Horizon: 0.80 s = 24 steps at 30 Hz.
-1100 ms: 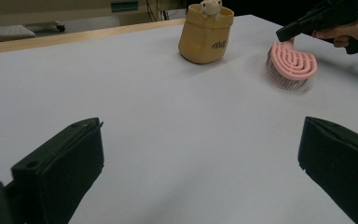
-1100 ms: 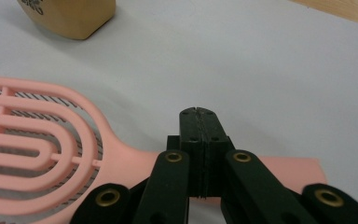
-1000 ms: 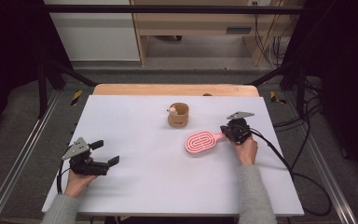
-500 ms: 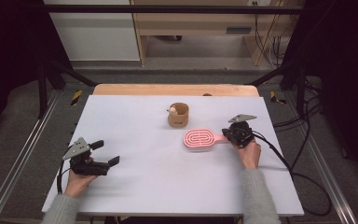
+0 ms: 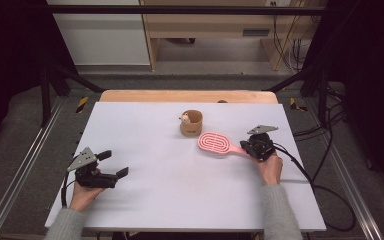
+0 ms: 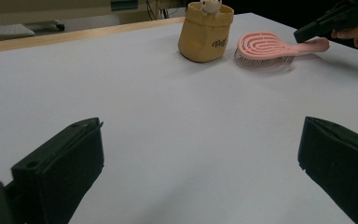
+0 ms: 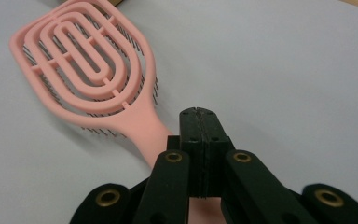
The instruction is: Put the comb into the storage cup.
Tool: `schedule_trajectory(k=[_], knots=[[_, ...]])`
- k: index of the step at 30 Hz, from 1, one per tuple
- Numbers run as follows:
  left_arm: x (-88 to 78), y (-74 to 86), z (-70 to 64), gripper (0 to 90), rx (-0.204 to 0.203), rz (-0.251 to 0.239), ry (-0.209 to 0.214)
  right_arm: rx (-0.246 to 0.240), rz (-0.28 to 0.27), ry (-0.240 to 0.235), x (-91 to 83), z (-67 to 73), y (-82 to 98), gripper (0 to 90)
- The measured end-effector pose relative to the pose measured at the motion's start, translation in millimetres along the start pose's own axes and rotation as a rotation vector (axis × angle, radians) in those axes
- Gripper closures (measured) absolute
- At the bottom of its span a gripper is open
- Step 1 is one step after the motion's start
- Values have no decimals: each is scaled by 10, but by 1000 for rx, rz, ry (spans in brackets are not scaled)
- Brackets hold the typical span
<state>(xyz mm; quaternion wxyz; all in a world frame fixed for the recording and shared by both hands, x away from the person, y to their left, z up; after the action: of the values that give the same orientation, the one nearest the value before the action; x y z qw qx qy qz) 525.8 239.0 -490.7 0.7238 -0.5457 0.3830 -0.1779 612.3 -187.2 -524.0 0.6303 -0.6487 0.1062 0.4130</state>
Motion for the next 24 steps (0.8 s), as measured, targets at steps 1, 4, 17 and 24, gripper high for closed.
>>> schedule_trajectory(k=[1, 4, 17, 24], knots=[[1, 0, -1, 0, 0, -1, 0, 2, 3, -1, -10, -1, 10, 900], [3, 1, -2, 0, 0, 1, 1, 3, 7, 0, -43, 6, 37, 900], [5, 3, -5, 0, 1, 3, 1, -12, -3, -19, -123, 79, 102, 900], [5, 1, -7, 0, 1, 2, 3, -14, 5, -30, -144, 107, 145, 900]])
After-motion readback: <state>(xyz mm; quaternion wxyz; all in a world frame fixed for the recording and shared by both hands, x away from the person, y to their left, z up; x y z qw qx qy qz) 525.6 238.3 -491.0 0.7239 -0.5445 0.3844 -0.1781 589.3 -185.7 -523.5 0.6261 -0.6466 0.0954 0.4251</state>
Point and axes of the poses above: each handheld gripper's, and its own axes: x roughly forward along the jaws, y roughly out of its underside, z roughly to its left, the point moved 10 cm from there along x, roughly forward along the jaws, and after that the axes turned 13 degrees about x, right-handed, at the moved point
